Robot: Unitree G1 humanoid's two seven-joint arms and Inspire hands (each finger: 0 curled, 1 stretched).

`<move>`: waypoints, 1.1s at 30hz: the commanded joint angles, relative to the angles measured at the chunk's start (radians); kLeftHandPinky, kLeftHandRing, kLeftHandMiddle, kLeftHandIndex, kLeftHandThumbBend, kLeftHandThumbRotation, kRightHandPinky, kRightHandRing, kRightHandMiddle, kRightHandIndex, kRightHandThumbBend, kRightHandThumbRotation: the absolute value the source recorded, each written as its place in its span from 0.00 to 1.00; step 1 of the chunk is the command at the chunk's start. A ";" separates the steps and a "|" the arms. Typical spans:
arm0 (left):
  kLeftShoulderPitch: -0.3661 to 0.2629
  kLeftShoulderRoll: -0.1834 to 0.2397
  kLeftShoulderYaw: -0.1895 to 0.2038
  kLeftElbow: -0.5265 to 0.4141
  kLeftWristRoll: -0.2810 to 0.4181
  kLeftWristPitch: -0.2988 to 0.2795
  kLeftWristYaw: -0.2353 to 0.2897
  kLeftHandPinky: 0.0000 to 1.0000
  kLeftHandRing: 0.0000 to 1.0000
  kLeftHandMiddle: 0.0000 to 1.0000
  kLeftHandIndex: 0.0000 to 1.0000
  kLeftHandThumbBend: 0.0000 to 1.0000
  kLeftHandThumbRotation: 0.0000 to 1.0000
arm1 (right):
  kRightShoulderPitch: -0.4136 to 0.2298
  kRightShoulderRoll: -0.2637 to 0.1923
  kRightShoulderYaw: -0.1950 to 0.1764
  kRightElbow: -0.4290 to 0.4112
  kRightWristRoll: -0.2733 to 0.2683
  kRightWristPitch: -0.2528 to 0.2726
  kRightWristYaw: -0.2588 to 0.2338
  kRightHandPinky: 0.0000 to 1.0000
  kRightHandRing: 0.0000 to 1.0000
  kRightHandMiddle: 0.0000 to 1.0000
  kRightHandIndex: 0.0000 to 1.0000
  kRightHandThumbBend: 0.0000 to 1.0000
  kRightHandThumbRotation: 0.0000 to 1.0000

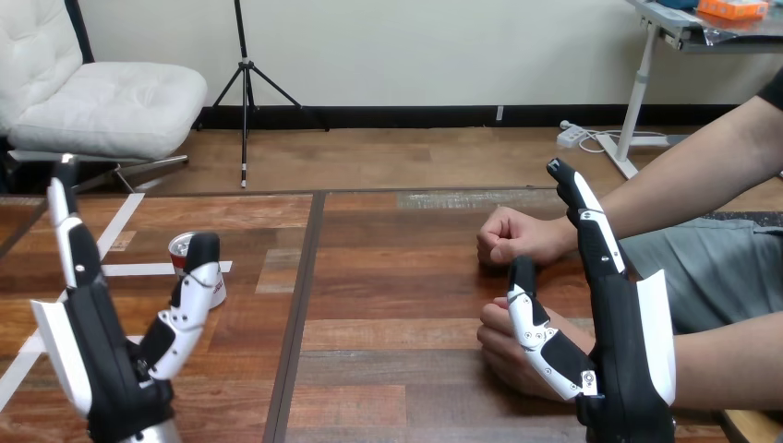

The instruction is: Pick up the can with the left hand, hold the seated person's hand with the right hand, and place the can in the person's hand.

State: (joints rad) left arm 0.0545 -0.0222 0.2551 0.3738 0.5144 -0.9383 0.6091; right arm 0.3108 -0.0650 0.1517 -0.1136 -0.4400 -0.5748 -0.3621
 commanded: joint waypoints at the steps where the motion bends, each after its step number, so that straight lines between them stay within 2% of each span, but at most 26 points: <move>1: -0.080 0.039 0.002 -0.011 0.055 0.059 0.055 1.00 1.00 0.98 0.96 0.73 0.45 | -0.055 0.018 -0.005 -0.012 0.010 -0.005 0.006 0.95 0.95 0.95 0.92 0.10 0.03; 8: -0.109 0.086 -0.022 0.009 0.115 0.202 0.111 1.00 1.00 0.99 0.97 0.76 0.48 | -0.054 0.018 -0.004 -0.011 0.008 -0.006 0.007 0.95 0.95 0.94 0.92 0.10 0.04; 11: -0.128 0.103 -0.035 0.030 0.118 0.234 0.125 0.99 0.99 0.99 0.97 0.76 0.47 | -0.053 0.017 -0.004 -0.013 0.001 -0.003 0.005 0.95 0.95 0.94 0.92 0.10 0.05; 19: -0.178 0.151 -0.070 0.089 0.134 0.308 0.159 0.88 0.93 0.97 0.96 0.80 0.39 | -0.050 0.016 -0.004 -0.014 -0.005 -0.005 0.005 0.94 0.94 0.94 0.92 0.10 0.07; 25: -0.215 0.179 -0.095 0.137 0.114 0.366 0.140 0.85 0.92 0.97 0.97 0.85 0.38 | -0.046 0.017 -0.002 -0.016 0.001 -0.002 0.009 0.94 0.95 0.94 0.92 0.10 0.09; 33: -0.263 0.215 -0.132 0.193 0.110 0.453 0.113 0.85 0.95 0.99 0.99 0.89 0.41 | -0.047 0.016 -0.004 -0.011 0.012 -0.012 0.013 0.95 0.95 0.94 0.92 0.10 0.11</move>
State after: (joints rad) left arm -0.1174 0.1563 0.1662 0.5321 0.6192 -0.5229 0.7368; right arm 0.3109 -0.0650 0.1523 -0.1136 -0.4399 -0.5747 -0.3534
